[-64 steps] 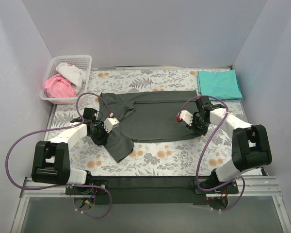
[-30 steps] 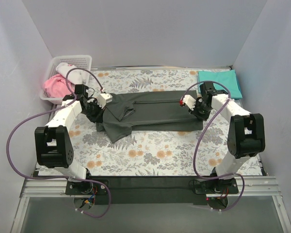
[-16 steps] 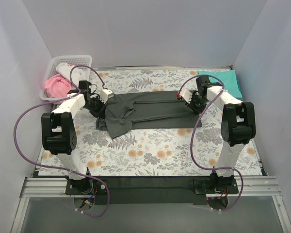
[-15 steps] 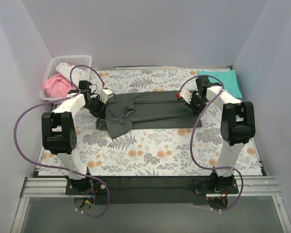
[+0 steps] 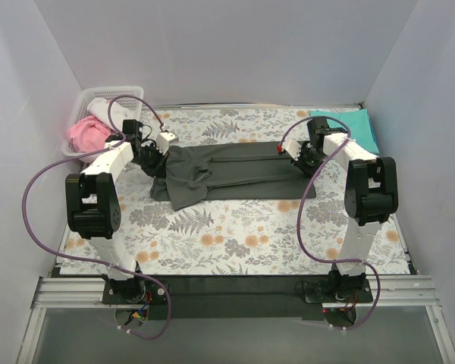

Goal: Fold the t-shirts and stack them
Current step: Fold the tshirt

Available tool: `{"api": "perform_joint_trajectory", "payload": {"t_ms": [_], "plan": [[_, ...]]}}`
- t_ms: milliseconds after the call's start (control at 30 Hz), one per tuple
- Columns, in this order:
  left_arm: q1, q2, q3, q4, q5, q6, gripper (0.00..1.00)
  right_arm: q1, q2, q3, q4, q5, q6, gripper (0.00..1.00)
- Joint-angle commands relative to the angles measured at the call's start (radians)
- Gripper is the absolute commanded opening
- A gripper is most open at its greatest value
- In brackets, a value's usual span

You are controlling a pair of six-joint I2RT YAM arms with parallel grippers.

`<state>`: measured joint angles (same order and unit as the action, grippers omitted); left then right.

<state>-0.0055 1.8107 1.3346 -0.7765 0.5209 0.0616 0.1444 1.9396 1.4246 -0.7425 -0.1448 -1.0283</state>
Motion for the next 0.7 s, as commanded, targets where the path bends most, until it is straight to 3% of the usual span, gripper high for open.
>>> {"api": "perform_joint_trajectory", "payload": {"t_ms": [0, 233, 267, 300, 367, 567, 667], "plan": [[0.004, -0.01, 0.015, 0.028, 0.021, -0.003, 0.0, -0.012, -0.004, 0.039, -0.026, -0.012, -0.041, 0.01], [0.004, 0.056, 0.028, 0.08, 0.019, -0.042, 0.0, -0.011, 0.041, 0.048, -0.028, -0.012, -0.026, 0.03], [0.002, 0.065, 0.04, 0.076, 0.021, -0.048, 0.04, -0.011, 0.042, 0.046, -0.028, -0.01, -0.024, 0.14], [0.004, 0.065, 0.046, 0.072, 0.024, -0.049, 0.15, -0.012, 0.039, 0.043, -0.028, -0.006, -0.023, 0.19], [0.004, 0.036, 0.049, 0.071, 0.033, -0.054, 0.22, -0.009, 0.029, 0.033, -0.028, -0.006, -0.019, 0.28], [-0.024, -0.114, -0.015, 0.019, 0.028, -0.046, 0.42, -0.009, -0.045, 0.023, -0.037, -0.032, 0.02, 0.38], [-0.076, -0.194, -0.087, -0.006, 0.016, -0.055, 0.51, -0.011, -0.073, 0.026, -0.038, -0.027, 0.053, 0.56]]}}
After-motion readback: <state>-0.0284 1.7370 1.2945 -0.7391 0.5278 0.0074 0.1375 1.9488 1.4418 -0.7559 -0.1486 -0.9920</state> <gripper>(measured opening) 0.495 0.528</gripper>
